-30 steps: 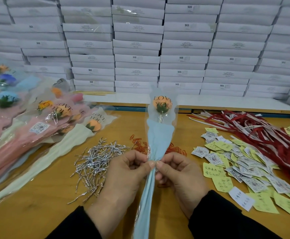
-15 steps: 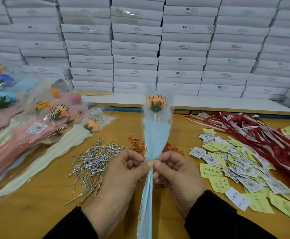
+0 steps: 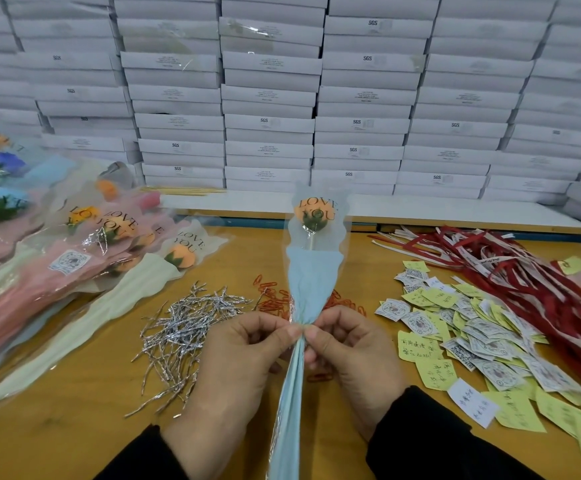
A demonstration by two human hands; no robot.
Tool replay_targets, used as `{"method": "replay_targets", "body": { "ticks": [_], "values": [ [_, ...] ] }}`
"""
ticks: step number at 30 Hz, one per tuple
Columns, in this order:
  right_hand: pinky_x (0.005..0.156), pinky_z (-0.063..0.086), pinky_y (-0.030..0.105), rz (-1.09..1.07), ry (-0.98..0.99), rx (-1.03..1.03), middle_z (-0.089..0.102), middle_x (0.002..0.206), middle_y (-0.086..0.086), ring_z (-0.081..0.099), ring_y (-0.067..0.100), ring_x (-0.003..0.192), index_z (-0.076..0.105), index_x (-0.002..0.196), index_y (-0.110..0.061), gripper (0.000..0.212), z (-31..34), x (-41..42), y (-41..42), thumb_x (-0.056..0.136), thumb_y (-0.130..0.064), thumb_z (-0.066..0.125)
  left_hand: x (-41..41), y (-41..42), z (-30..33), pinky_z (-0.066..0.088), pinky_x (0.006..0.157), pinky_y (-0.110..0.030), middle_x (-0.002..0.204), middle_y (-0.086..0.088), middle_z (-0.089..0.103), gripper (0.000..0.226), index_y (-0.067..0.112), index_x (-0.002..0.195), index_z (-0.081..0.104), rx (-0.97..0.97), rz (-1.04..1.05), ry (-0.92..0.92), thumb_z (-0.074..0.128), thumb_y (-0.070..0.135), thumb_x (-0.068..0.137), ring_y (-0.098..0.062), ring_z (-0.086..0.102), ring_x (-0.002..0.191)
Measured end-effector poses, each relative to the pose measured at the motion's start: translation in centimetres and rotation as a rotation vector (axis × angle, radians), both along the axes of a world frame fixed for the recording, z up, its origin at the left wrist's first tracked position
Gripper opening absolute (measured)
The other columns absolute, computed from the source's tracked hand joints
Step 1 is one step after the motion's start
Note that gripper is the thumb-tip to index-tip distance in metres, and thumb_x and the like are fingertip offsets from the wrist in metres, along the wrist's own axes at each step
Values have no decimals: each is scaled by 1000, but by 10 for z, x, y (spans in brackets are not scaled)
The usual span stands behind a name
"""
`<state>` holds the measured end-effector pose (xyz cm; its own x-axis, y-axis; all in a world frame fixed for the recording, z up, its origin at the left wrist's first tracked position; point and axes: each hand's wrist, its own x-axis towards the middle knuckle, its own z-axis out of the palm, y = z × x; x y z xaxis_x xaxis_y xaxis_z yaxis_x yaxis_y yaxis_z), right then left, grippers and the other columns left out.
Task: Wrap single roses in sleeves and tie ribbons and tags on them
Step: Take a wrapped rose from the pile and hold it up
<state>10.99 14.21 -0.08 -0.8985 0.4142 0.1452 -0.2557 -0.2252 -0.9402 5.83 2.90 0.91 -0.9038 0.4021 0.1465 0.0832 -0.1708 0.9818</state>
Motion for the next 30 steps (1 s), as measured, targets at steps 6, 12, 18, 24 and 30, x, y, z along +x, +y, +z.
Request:
{"method": "replay_targets", "body": {
  "ticks": [6,12,18,24,30],
  "values": [
    [46,44,16,-27,-18,86,57,55,-3,51,5,46,60,69,-7,16,-2,1,0,79,5,64,-2,-1,2,50,42,-22,59,-19,66,17,-3,69,60,65,-136,-162,68,9,59,-21,63,46],
    [44,41,12,-10,16,83,53,49,-5,50,2,44,59,67,-6,19,1,1,0,78,9,63,-6,-5,4,53,45,-24,64,-22,64,16,-1,70,55,71,-242,-207,67,3,61,-25,67,54],
    [41,40,13,-2,5,50,54,48,-2,50,4,39,61,64,-5,19,2,1,1,76,10,64,-7,-5,5,50,45,-24,73,-39,56,9,7,62,60,44,-192,-121,69,5,63,-28,62,53],
    [50,37,25,-36,-41,121,50,44,-1,41,14,46,70,66,-12,19,-1,-1,1,83,-5,62,-7,-9,11,47,41,-20,66,-25,60,12,0,69,55,38,-200,-145,64,-6,73,-18,61,45],
    [46,44,17,-96,-71,453,55,59,-6,46,1,50,71,72,-25,24,-1,-1,-1,85,-7,63,-20,-25,25,55,48,-24,63,-17,66,16,0,75,54,45,-115,-147,65,5,65,-24,66,53]
  ]
}}
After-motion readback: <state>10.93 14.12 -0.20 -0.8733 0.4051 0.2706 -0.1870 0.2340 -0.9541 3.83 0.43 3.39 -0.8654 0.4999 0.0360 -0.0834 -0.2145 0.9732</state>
